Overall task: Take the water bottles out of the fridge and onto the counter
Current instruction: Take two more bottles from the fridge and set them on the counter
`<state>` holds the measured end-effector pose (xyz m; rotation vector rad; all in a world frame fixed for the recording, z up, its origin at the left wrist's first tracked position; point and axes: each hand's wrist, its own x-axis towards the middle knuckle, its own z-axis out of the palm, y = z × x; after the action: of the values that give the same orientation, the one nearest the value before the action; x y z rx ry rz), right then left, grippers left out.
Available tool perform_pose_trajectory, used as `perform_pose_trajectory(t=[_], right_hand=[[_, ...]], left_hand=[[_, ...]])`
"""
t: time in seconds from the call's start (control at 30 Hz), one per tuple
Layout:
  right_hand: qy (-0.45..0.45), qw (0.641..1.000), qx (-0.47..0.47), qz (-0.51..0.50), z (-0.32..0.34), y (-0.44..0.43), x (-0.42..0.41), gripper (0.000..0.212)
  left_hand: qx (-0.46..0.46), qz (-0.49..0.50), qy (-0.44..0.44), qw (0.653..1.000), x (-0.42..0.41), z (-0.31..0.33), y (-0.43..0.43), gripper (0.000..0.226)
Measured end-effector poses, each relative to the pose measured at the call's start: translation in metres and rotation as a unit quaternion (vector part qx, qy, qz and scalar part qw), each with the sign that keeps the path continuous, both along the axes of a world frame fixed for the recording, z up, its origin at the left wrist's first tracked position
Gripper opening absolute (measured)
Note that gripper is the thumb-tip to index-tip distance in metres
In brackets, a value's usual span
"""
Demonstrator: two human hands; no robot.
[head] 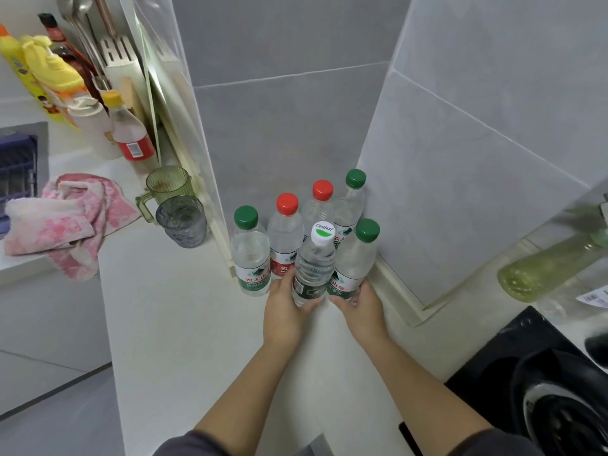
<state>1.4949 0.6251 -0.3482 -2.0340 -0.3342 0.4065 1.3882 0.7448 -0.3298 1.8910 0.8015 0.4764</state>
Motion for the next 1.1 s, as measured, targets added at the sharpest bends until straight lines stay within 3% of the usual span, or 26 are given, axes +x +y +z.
perform_pose_trajectory(t=[0.13,0.33,0.83,1.1], right_hand=[[-0.031,0.997,-0.041,-0.05,-0.004,0.005,0.014,0.039],[-0.096,0.99,-0.075,-0.072,-0.002,0.003,0.023,0.026],[-0.093,0.987,-0.077,-0.107,0.004,0.01,0.032,0.017],[-0.085,0.988,-0.047,-0.116,0.01,0.006,0.028,0.018]], left_hand=[[-0.006,0.008,-0.006,1.0,0.019,0.007,-0.009,0.072],[0.011,-0.015,0.059,0.998,0.03,0.003,-0.006,0.053],[0.026,-0.013,0.081,0.996,0.046,0.002,-0.005,0.051],[0.095,-0.029,0.135,0.986,0.045,0.008,-0.003,0.058]])
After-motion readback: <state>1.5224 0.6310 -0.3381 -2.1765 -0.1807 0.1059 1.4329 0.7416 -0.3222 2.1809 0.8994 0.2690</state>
